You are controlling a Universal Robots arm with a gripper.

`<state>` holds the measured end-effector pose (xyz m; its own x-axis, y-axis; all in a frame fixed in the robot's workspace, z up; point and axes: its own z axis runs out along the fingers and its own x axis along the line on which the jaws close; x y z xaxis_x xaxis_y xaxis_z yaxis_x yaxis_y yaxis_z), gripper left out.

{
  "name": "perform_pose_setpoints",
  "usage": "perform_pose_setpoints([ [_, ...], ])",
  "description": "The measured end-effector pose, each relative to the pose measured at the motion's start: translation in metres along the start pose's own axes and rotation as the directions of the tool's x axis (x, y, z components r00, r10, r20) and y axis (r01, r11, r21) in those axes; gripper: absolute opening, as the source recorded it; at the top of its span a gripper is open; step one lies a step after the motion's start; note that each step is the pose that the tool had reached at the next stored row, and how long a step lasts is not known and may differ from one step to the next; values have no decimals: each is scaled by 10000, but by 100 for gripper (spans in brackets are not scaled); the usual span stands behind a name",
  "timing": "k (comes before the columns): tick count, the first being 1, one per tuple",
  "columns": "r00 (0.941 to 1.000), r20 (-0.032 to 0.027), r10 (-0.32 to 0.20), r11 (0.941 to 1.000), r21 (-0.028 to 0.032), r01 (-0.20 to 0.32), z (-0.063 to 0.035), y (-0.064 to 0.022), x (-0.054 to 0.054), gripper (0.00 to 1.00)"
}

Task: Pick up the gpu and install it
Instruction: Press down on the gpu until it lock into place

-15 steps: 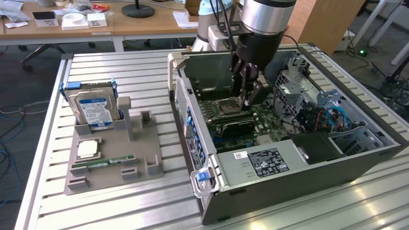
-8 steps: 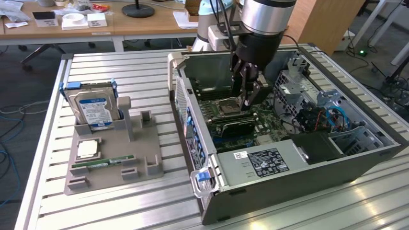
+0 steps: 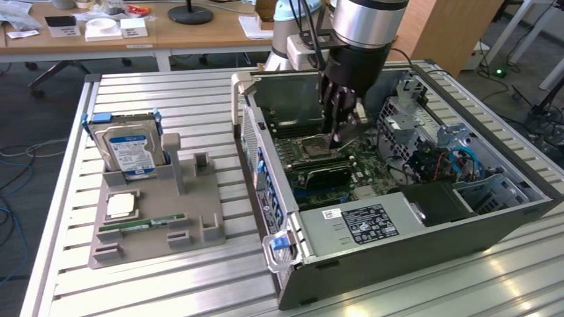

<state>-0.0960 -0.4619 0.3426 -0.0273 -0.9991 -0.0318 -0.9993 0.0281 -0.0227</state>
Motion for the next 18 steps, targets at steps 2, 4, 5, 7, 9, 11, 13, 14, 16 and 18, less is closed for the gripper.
perform_pose_setpoints([
  [2, 10000, 0, 0, 10000, 0, 0, 0, 0, 0, 38],
  [4, 10000, 0, 0, 10000, 0, 0, 0, 0, 0, 26],
  [5, 10000, 0, 0, 10000, 0, 0, 0, 0, 0, 26],
  [7, 10000, 1, 0, 10000, 0, 0, 0, 0, 0, 14],
  [9, 10000, 0, 0, 10000, 0, 0, 0, 0, 0, 11],
  [11, 10000, 1, -1, 10000, 0, 1, 0, 0, 0, 11],
  [13, 10000, 0, 0, 10000, 0, 0, 0, 0, 0, 11],
  [14, 10000, 0, 0, 10000, 0, 0, 0, 0, 0, 11],
  [16, 10000, 1, 0, 10000, 0, 0, 0, 0, 0, 11],
  [18, 10000, 0, 0, 10000, 0, 0, 7, 0, 0, 11],
])
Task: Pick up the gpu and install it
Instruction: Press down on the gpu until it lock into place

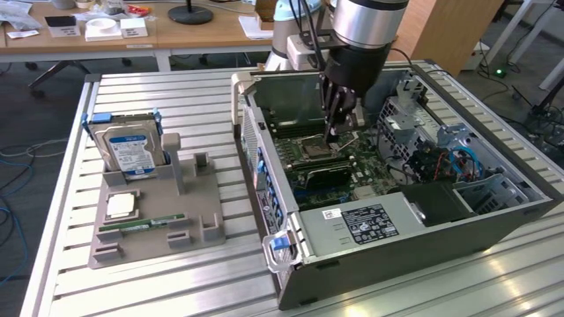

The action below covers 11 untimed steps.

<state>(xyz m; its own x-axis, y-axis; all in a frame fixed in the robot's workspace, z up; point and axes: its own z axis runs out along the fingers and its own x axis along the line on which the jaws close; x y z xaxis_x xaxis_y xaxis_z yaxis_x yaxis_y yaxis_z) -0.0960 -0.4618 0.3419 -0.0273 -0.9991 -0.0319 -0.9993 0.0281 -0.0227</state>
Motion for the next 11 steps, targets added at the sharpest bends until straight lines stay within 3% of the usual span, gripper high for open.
perform_pose_setpoints([
  [11, 10000, 0, 15, 10000, 1, -15, 192, 4, 6, 11],
])
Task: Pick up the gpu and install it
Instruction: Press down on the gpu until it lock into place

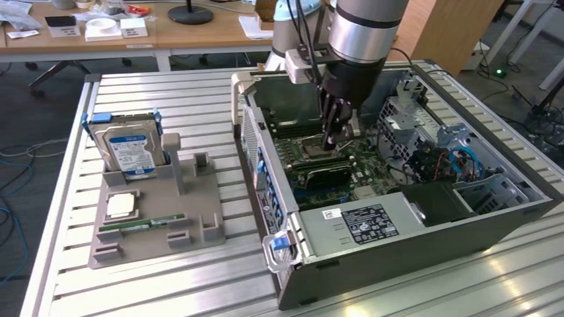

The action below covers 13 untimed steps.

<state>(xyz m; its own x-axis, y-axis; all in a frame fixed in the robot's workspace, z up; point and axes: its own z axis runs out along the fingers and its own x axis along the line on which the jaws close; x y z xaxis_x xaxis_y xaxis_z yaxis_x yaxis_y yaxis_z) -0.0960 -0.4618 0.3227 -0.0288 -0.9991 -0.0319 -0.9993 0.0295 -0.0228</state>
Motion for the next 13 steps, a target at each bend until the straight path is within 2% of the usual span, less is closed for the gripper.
perform_pose_setpoints([
  [13, 9999, -3, 141, 9999, 5, -141, 211, 5, 1, 11],
])
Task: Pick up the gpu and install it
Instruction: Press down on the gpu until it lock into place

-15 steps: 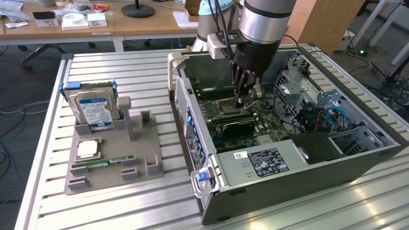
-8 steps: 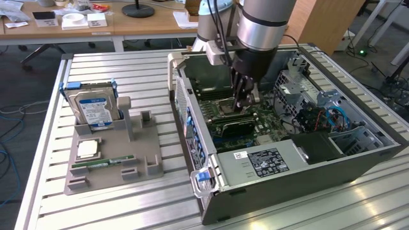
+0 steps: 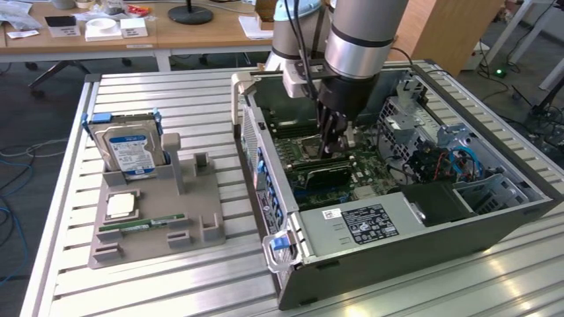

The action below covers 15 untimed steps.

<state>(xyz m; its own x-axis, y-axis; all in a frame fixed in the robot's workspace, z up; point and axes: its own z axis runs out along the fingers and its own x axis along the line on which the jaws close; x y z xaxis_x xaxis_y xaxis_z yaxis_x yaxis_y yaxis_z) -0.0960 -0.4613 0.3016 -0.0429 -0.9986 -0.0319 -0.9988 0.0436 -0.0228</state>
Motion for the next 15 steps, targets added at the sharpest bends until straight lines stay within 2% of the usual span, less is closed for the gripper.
perform_pose_setpoints([
  [5, 10000, -1, 4, 10000, 0, -4, 20, 1, -4, 11],
  [10, 10000, 43, 4, 10000, -1, -4, 34, 2, -38, 11],
  [15, 10000, 53, 4, 10000, -2, -4, 103, 4, -48, 11],
])
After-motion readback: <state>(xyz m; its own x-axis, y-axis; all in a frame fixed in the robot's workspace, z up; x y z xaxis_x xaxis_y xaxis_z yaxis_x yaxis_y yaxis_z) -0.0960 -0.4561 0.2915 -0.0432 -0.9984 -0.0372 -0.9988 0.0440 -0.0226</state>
